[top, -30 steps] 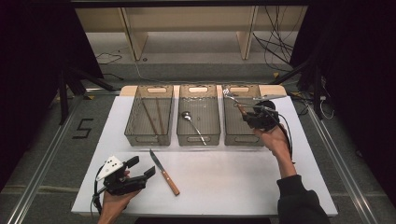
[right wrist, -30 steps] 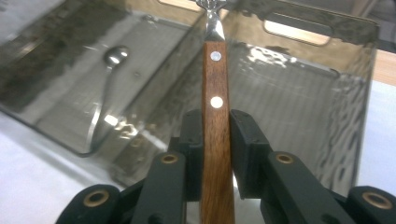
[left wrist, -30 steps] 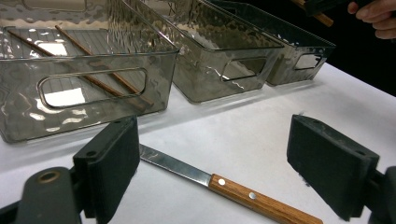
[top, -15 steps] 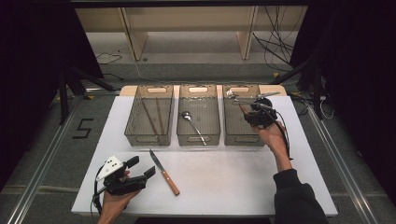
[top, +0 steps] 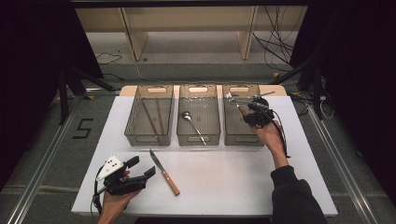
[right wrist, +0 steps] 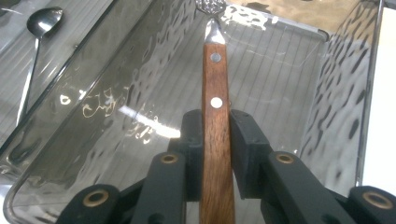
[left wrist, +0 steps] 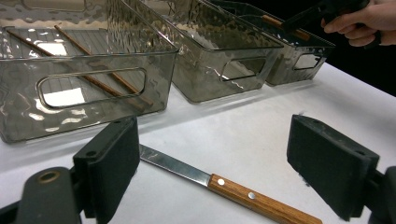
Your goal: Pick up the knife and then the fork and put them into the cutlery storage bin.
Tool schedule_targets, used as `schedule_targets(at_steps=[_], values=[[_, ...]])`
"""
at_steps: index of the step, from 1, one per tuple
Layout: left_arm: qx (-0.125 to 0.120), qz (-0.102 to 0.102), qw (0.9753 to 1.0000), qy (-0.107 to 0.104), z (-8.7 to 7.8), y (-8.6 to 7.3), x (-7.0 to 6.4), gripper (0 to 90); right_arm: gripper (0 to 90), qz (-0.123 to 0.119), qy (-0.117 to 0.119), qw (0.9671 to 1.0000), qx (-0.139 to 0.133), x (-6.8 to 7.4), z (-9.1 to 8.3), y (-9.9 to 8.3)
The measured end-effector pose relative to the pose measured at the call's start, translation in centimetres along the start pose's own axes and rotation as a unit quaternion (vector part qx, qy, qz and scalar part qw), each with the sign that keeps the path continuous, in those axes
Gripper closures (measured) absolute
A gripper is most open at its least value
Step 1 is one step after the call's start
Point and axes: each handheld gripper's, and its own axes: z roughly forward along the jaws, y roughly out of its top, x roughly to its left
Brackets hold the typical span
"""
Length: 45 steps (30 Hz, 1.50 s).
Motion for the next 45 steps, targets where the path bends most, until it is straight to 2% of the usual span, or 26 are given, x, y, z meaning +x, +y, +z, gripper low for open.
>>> schedule_targets(at_steps=[4, 6, 7, 10, 16, 21, 23, 25, 27, 29, 30, 36, 38, 45], values=[[0.001, 0.000, 1.0000, 0.000, 0.0, 0.0, 0.0, 16.8, 73.9, 0.009, 0.011, 0.9999, 0.001, -0.1, 0.4, 0.2], [0.001, -0.001, 1.0000, -0.001, 0.0, 0.0, 0.0, 16.8, 62.6, 0.011, 0.045, 0.9989, 0.000, -0.1, 0.3, 0.3], [0.001, -0.002, 1.0000, -0.001, 0.0, 0.0, 0.0, 16.8, 60.2, 0.010, 0.050, 0.9987, 0.000, 0.0, 0.2, 0.4], [0.001, 0.000, 1.0000, 0.000, 0.0, 0.0, 0.0, 16.8, 57.0, 0.006, 0.057, 0.9983, -0.009, 0.2, -0.4, 0.5], [0.003, 0.001, 1.0000, -0.002, 0.1, 0.0, 0.0, 16.8, 43.2, -0.005, 0.073, 0.9966, -0.036, 1.0, -2.3, 0.3], [0.002, -0.002, 1.0000, -0.004, 0.1, 0.0, 0.0, 16.8, 36.8, -0.009, 0.113, 0.9905, -0.078, 2.0, -4.3, -0.8], [0.002, -0.006, 1.0000, -0.006, 0.1, 0.0, 0.0, 16.8, 35.4, -0.004, 0.134, 0.9865, -0.095, 2.6, -5.0, -1.6], [0.005, -0.007, 0.9999, -0.008, 0.2, 0.0, 0.0, 16.8, 34.5, -0.010, 0.149, 0.9830, -0.106, 3.3, -5.6, -2.5], [0.007, -0.007, 0.9999, -0.008, 0.3, 0.0, -0.1, 16.8, 33.1, -0.025, 0.154, 0.9810, -0.115, 4.2, -6.1, -3.5], [0.010, -0.006, 0.9999, -0.009, 0.3, 0.0, -0.1, 16.8, 32.8, -0.030, 0.163, 0.9788, -0.120, 4.7, -6.6, -4.3], [0.011, -0.007, 0.9999, -0.011, 0.3, 0.0, -0.1, 16.8, 32.5, -0.029, 0.174, 0.9768, -0.122, 5.0, -6.8, -4.9], [0.018, -0.009, 0.9996, -0.019, 0.5, 0.2, -0.3, 16.8, 30.7, -0.045, 0.183, 0.9730, -0.133, 5.9, -7.7, -7.1], [0.017, -0.010, 0.9996, -0.022, 0.5, 0.4, -0.5, 16.8, 30.5, -0.043, 0.191, 0.9705, -0.140, 6.1, -8.0, -7.9], [0.024, -0.002, 0.9994, -0.025, 0.8, 0.7, -1.1, 17.0, 29.8, -0.038, 0.214, 0.9658, -0.141, 6.5, -8.0, -10.3]])
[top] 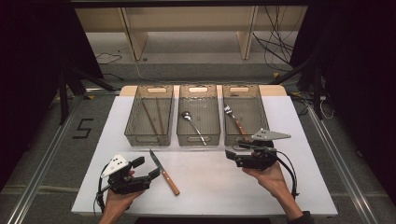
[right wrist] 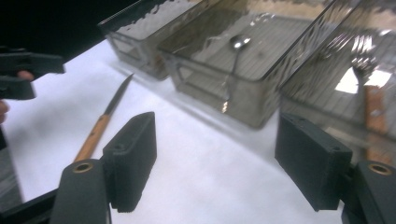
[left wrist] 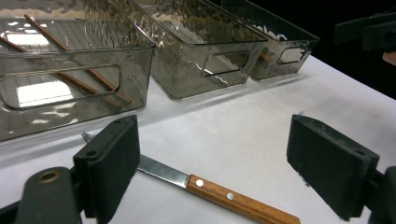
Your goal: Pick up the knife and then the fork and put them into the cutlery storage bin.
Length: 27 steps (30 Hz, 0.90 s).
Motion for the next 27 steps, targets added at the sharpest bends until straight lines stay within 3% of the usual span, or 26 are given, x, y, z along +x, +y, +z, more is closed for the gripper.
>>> schedule_targets(at_steps=[9, 12, 14, 16, 20, 24, 27], values=[[0.010, 0.010, 0.9997, -0.018, 0.6, 0.6, -1.3, 23.0, 28.2, 0.002, 0.010, 1.0000, 0.000, 0.9, -0.1, -2.0], [0.027, 0.016, 0.9992, -0.024, 1.2, 0.6, -1.9, 33.3, 27.2, -0.001, 0.007, 1.0000, -0.001, 1.2, -0.1, -2.5], [0.043, 0.021, 0.9983, -0.035, 1.7, 0.6, -2.3, 45.3, 27.1, -0.003, 0.006, 1.0000, 0.001, 1.4, 0.0, -2.8], [0.064, 0.034, 0.9968, -0.034, 2.3, 0.5, -2.8, 58.1, 27.2, -0.004, 0.006, 1.0000, 0.003, 1.6, 0.0, -3.1], [0.104, 0.041, 0.9927, -0.044, 3.5, 0.2, -3.5, 78.3, 27.2, -0.006, 0.006, 0.9999, 0.008, 1.8, 0.0, -3.5], [0.129, 0.055, 0.9889, -0.049, 4.3, -0.3, -4.2, 88.6, 27.0, -0.007, 0.003, 0.9999, 0.009, 1.9, -0.2, -3.8], [0.150, 0.063, 0.9850, -0.059, 4.8, -0.7, -4.7, 88.9, 26.2, -0.004, 0.005, 1.0000, 0.003, 1.9, -0.5, -4.1]])
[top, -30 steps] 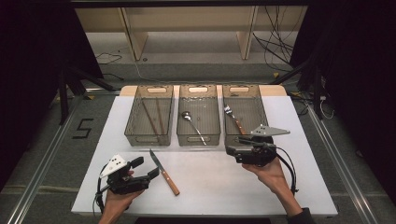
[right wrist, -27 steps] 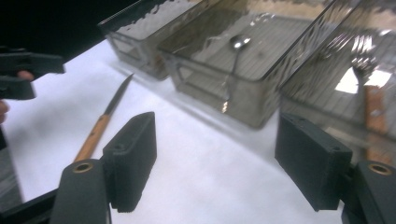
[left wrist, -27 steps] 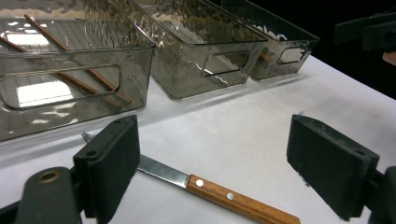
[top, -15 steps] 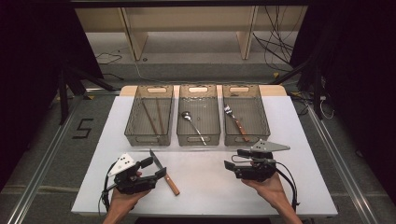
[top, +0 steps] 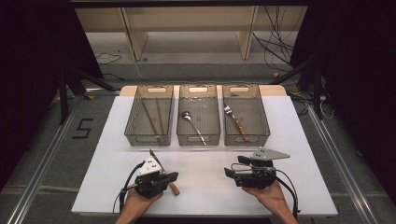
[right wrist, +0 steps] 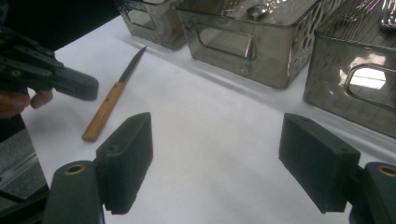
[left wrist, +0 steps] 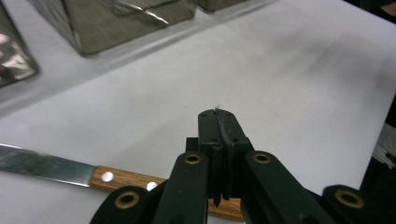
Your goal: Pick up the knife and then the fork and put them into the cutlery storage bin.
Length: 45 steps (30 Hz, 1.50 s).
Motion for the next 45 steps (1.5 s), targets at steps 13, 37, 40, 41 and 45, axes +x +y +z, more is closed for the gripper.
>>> schedule_targets(at_steps=[13, 37, 40, 41, 45], values=[[0.049, 0.001, 0.9987, -0.014, 1.1, -0.5, -0.2, 88.9, 24.9, 0.003, -0.003, 1.0000, -0.007, 0.2, -0.8, -1.1], [0.120, -0.009, 0.9925, 0.024, -0.7, -1.9, 0.9, 88.7, 25.3, 0.000, -0.001, 1.0000, 0.005, 0.3, -0.6, -1.4], [0.126, -0.010, 0.9916, 0.028, -1.0, -2.0, 1.0, 88.7, 25.3, 0.000, -0.001, 1.0000, 0.005, 0.3, -0.6, -1.4], [0.128, -0.013, 0.9912, 0.033, -1.1, -2.0, 1.1, 88.7, 25.3, 0.001, -0.002, 1.0000, 0.006, 0.3, -0.6, -1.4], [0.131, -0.021, 0.9904, 0.040, -1.8, -2.2, 1.7, 88.7, 25.4, 0.003, -0.003, 1.0000, 0.005, 0.2, -0.7, -1.4]])
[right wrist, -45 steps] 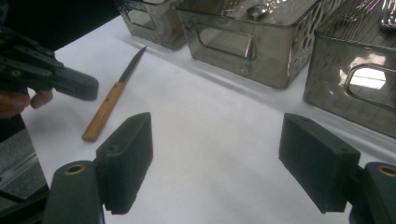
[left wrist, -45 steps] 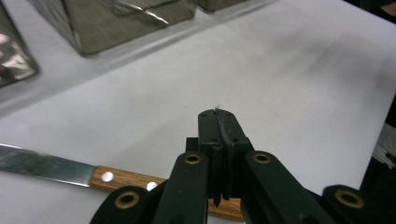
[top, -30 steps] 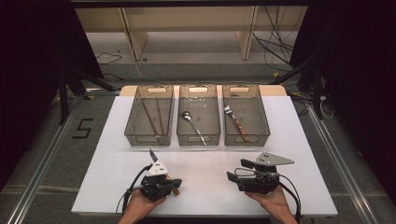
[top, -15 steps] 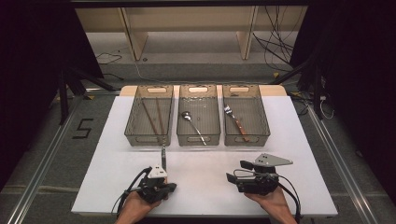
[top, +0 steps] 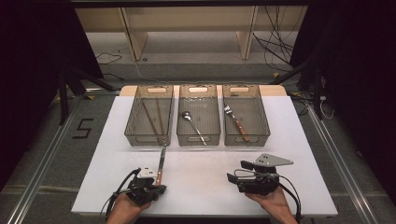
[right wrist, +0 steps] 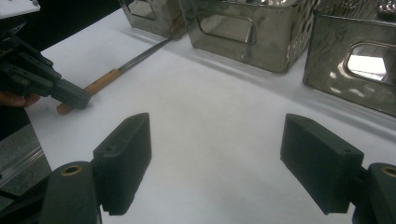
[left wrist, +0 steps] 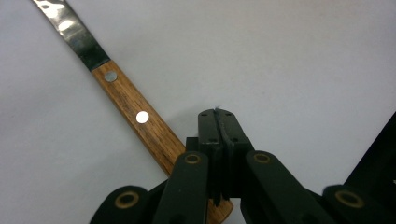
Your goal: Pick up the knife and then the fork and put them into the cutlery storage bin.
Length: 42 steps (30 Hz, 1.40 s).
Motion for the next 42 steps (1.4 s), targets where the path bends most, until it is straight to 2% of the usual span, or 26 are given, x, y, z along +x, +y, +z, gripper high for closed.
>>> schedule_targets(at_steps=[7, 11, 14, 18, 20, 22, 25, 28, 31, 34, 37, 40, 42], values=[[0.006, -0.019, 0.9994, 0.027, -1.0, -0.5, 1.5, 88.7, 25.5, -0.002, -0.001, 1.0000, 0.000, 0.0, 0.0, 0.0], [0.009, -0.024, 0.9982, 0.055, -1.4, -0.7, 2.2, 88.7, 25.6, -0.001, -0.002, 1.0000, 0.001, 0.0, 0.0, 0.0], [0.009, -0.026, 0.9980, 0.057, -1.6, -0.7, 2.5, 87.3, 25.6, -0.001, -0.002, 1.0000, 0.001, -0.1, 0.0, -0.1], [-0.006, -0.029, 0.9979, 0.057, -2.1, -0.3, 2.5, 82.8, 25.6, -0.001, -0.002, 1.0000, 0.000, -0.1, 0.0, 0.0], [-0.014, -0.032, 0.9976, 0.060, -2.5, 0.1, 2.6, 77.8, 25.7, 0.000, -0.002, 1.0000, -0.001, -0.1, 0.0, 0.0], [-0.019, -0.043, 0.9966, 0.068, -3.0, 0.6, 2.8, 68.6, 25.7, -0.001, -0.003, 1.0000, 0.000, -0.1, 0.0, 0.0], [-0.024, -0.065, 0.9932, 0.094, -3.4, 1.3, 3.2, 52.3, 25.6, -0.001, -0.002, 1.0000, 0.001, -0.1, 0.0, 0.0], [0.002, -0.086, 0.9918, 0.094, -3.1, 1.9, 3.6, 44.4, 25.6, -0.002, -0.002, 1.0000, 0.002, 0.0, 0.1, 0.0], [0.032, -0.090, 0.9896, 0.107, -2.3, 2.2, 3.7, 35.6, 25.6, 0.000, -0.002, 1.0000, 0.001, 0.0, 0.0, 0.0], [0.049, -0.085, 0.9891, 0.110, -1.8, 2.4, 3.6, 35.5, 25.6, 0.001, -0.002, 1.0000, -0.001, -0.1, 0.0, 0.0], [0.068, -0.082, 0.9878, 0.114, -1.2, 2.3, 3.7, 39.5, 25.7, 0.001, -0.002, 1.0000, -0.001, -0.1, 0.0, 0.0], [0.071, -0.076, 0.9889, 0.106, -0.8, 2.2, 3.6, 46.6, 25.8, 0.000, -0.002, 1.0000, -0.001, -0.1, 0.0, 0.0], [0.071, -0.073, 0.9881, 0.115, -0.7, 2.2, 3.6, 49.8, 25.9, 0.000, -0.001, 1.0000, 0.001, 0.0, 0.0, 0.0]])
